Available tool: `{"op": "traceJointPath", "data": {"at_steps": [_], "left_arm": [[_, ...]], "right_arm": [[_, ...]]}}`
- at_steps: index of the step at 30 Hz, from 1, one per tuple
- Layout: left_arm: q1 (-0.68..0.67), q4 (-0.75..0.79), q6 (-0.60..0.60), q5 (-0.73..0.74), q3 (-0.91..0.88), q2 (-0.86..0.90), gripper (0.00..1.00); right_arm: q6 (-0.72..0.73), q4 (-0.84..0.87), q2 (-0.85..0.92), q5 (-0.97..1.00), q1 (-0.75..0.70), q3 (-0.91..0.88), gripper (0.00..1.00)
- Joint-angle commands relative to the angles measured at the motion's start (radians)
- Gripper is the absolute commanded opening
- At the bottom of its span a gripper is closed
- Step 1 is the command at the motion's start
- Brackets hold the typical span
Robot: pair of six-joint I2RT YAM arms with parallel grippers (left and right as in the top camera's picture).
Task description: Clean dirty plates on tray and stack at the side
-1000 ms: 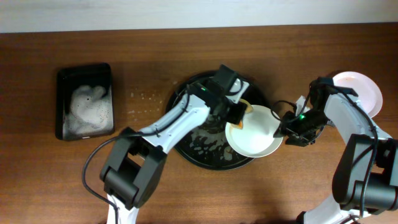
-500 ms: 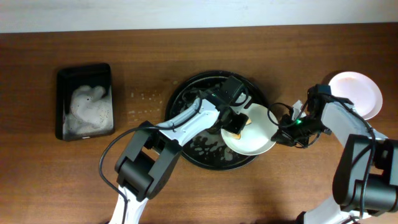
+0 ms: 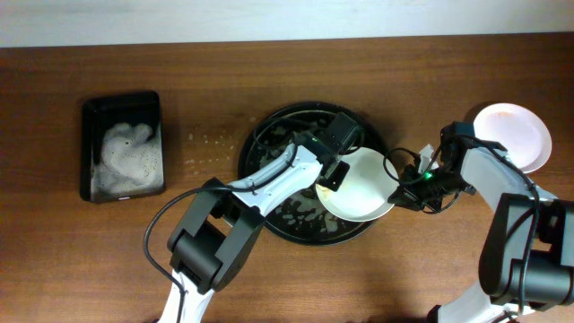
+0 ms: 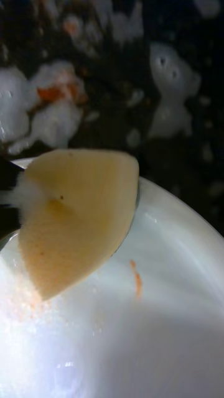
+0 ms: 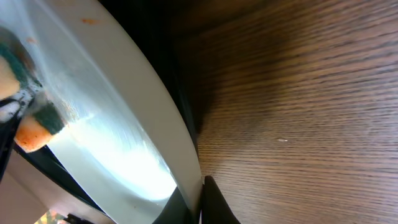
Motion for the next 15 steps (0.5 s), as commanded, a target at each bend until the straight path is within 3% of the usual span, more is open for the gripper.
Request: {"op": "traceJointPath", "data": {"at_steps": [1, 10, 15], "left_arm": [[0.052, -0.091, 0.020, -0.198, 0.054, 0.031, 0.00], [0.074, -0.172, 0.020, -0.194, 0.208, 0.020, 0.00], [0.107, -0.195, 0.019, -0.096, 0.208, 0.020, 0.00]], "right_arm": [[0.010, -0.012, -0.002, 0.068, -0.012, -0.010, 0.04], [0.009, -0.019, -0.006, 0.084, -0.012, -0.010, 0.04], [0.009, -0.036, -0.054, 0.161, -0.012, 0.008, 0.04]]}}
